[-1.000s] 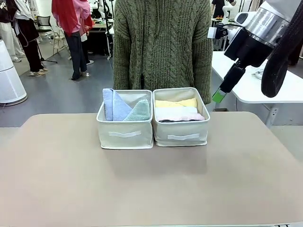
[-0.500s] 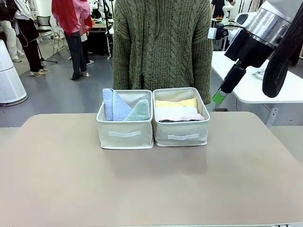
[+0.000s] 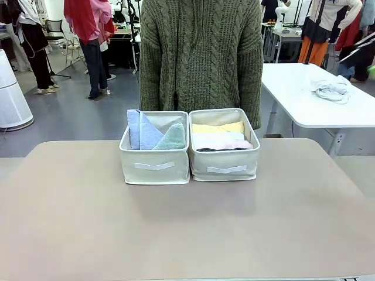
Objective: Sort the towels based on their folding style.
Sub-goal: Pick up another triangle-folded towel from the table and place it in the left Fabric basket.
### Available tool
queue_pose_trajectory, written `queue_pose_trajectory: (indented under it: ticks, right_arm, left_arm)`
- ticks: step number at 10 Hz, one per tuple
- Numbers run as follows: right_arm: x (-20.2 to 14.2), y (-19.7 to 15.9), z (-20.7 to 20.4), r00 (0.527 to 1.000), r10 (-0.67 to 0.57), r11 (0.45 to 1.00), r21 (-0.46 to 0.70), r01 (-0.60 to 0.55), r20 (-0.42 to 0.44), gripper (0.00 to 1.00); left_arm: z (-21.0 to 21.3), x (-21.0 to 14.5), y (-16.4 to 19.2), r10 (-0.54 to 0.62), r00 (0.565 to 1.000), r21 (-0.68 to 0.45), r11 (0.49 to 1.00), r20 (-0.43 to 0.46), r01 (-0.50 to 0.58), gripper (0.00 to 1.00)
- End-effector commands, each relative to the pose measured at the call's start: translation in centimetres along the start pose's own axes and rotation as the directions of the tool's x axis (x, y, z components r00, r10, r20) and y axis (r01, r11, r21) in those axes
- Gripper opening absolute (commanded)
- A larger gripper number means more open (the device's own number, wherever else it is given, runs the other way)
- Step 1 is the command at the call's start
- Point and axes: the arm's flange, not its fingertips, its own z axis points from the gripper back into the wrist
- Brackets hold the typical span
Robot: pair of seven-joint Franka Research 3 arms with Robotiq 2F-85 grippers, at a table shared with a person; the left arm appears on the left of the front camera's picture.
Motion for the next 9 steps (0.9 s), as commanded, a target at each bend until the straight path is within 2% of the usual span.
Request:
queue_pose_trajectory:
  ticks: [1, 3, 4, 8, 9]
  right_arm:
    - [-4.3, -2.5, 2.4, 0.984, -0.028, 1.0, 0.009, 0.027, 0.175, 1.0]
    - [-8.8, -2.7, 5.0, 0.969, -0.037, 0.995, -0.086, 0.059, 0.243, 1.0]
    - [-10.2, -2.8, 5.6, 0.972, -0.05, 0.992, -0.105, 0.076, 0.232, 1.0]
    - [-13.1, -3.0, 7.4, 0.979, -0.078, 0.986, -0.129, 0.103, 0.187, 1.0]
    - [-12.8, -2.9, 6.4, 0.971, -0.09, 0.985, -0.124, 0.12, 0.221, 1.0]
  left_arm:
    - [0.1, 0.2, -0.1, -0.007, 1.0, 0.003, 1.0, 0.009, 0.007, 1.0]
    - [0.1, 0.2, -0.1, -0.007, 1.0, 0.003, 1.0, 0.009, 0.007, 1.0]
    - [0.1, 0.2, -0.1, -0.007, 1.0, 0.003, 1.0, 0.009, 0.007, 1.0]
    - [0.1, 0.2, -0.1, -0.007, 1.0, 0.003, 1.0, 0.009, 0.007, 1.0]
    - [0.1, 0.2, -0.1, -0.007, 1.0, 0.003, 1.0, 0.009, 0.007, 1.0]
